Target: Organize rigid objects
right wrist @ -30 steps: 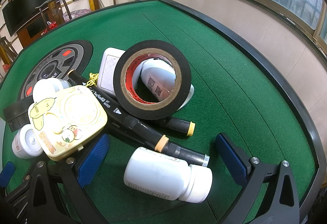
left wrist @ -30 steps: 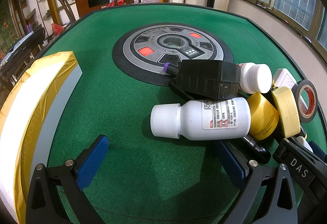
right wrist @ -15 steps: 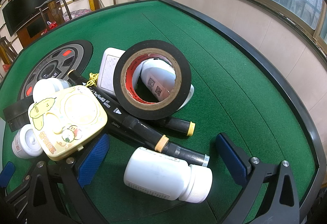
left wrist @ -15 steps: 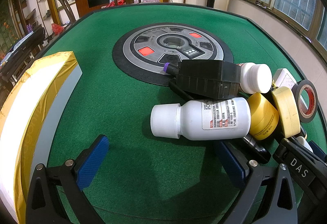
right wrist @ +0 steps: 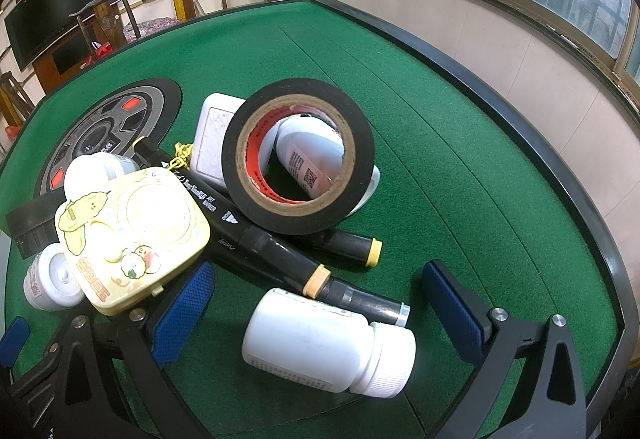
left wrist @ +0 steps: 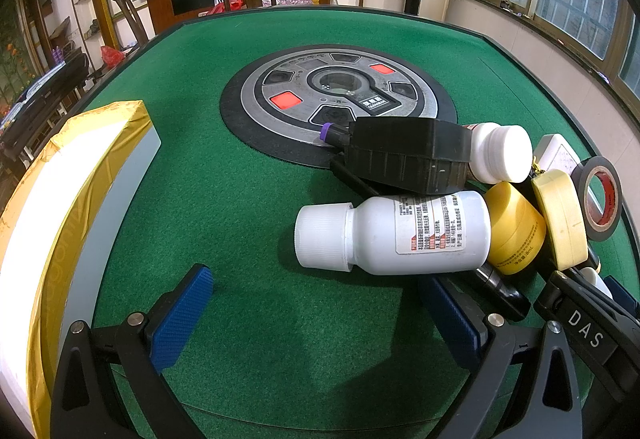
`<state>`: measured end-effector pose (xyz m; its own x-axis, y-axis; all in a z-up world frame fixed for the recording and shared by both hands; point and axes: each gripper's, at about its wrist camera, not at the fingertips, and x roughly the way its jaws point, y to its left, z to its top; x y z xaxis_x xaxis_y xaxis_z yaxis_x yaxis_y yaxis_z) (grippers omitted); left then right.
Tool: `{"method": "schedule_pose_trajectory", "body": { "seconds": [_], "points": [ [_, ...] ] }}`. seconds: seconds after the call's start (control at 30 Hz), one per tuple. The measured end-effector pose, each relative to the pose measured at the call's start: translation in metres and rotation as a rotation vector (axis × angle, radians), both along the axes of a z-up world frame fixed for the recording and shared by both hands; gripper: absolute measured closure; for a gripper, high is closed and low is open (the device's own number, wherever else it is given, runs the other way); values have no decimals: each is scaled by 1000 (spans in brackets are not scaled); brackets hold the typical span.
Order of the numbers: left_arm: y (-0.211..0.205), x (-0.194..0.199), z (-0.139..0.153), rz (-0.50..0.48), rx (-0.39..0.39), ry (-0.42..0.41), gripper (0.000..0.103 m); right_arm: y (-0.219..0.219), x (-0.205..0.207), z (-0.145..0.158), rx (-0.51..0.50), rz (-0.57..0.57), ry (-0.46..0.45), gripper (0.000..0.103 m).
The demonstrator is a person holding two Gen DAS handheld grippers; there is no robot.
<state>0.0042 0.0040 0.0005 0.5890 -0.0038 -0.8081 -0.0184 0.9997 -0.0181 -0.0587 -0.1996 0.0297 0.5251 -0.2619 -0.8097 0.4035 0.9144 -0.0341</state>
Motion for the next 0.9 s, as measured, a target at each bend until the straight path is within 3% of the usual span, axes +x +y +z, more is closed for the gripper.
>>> {"method": "schedule_pose_trajectory", "body": {
  "seconds": [0.6,0.73,0.83,0.9],
  "points": [
    [-3,-3,0,-28,4,23,0,0,2,-2,1,0,-1,1],
    [-3,-5,1,-121,2,99,0,-1,3,-1,8,118,18,0],
    [-4,-9,0,-158,5,92,0,-5,5,4,51,163,41,0],
    [-4,-12,-1,-159,7,69,0,-2,5,4,19,179,74,0]
  ]
}}
